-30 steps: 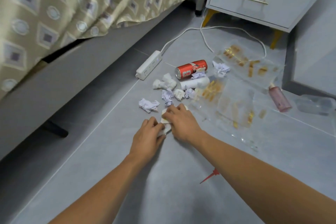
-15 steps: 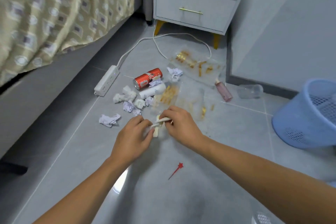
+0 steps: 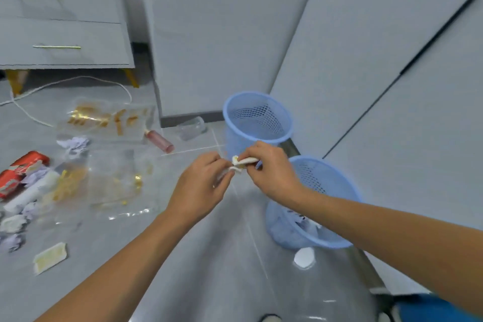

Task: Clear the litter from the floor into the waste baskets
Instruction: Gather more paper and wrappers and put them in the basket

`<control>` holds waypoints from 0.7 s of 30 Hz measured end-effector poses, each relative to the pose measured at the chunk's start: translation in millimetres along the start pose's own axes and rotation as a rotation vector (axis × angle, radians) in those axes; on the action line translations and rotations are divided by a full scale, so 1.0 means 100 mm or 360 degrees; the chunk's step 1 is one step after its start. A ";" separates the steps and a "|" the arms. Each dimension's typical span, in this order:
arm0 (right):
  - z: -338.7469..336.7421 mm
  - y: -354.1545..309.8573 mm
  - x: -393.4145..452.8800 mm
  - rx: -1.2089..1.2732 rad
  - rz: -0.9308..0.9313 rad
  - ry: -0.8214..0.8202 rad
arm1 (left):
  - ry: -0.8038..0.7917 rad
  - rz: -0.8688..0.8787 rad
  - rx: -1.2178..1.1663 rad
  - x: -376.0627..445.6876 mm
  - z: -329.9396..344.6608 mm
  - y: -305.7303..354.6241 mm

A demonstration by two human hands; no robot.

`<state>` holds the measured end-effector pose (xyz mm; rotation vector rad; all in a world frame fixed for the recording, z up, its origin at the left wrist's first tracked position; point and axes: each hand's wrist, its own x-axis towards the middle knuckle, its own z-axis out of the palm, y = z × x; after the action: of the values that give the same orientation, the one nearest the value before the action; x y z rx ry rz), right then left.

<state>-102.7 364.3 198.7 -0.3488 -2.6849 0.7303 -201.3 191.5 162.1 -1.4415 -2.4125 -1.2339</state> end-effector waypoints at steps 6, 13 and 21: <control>-0.58 0.94 -0.76 -0.0149 0.0482 0.0382 | -0.0304 0.0033 -0.0200 0.40 1.14 0.71; -0.58 1.40 -1.21 -0.0347 0.0920 -0.0132 | -0.0463 0.0008 0.0011 0.34 1.64 0.95; -0.08 0.77 -0.63 -0.0221 0.0475 -0.0068 | -0.0188 -0.0041 0.0192 0.03 0.91 0.22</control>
<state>-31.3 412.1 149.0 -0.7903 -2.7627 0.6376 -157.2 258.9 114.7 -1.4930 -2.5395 -1.0156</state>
